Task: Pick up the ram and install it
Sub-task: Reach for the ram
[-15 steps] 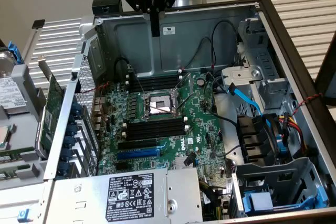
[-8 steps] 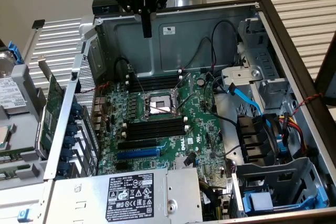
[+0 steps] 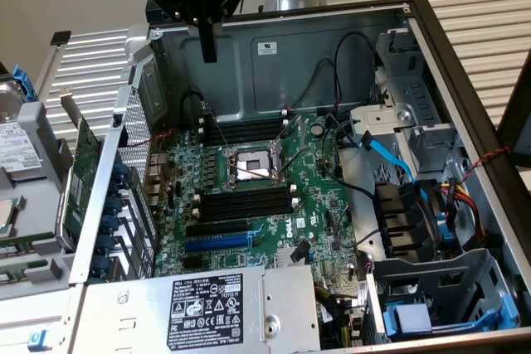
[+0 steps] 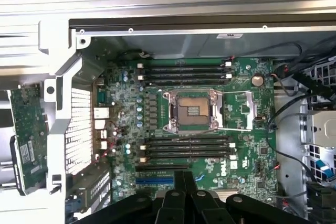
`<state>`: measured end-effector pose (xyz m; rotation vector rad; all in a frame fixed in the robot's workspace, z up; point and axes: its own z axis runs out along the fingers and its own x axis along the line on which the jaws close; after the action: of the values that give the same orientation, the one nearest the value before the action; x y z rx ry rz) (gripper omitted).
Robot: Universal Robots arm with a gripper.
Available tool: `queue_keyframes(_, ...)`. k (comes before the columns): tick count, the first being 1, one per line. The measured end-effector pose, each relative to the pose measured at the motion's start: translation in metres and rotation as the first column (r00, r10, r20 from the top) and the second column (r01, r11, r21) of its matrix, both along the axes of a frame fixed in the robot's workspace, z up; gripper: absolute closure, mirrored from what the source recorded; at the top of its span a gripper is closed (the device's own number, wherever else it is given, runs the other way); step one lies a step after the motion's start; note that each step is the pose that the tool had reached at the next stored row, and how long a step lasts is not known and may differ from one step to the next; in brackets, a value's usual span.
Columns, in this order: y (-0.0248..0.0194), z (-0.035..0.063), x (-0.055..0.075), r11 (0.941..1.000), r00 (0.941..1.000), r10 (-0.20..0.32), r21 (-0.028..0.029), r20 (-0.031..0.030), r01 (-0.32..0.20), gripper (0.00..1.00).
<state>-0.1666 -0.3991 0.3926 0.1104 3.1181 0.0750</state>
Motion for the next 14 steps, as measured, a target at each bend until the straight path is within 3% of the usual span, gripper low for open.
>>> queue_keyframes(14,-0.0017,0.0,-0.05,1.0,1.0,0.0,0.0,-0.0001,0.0,0.89)
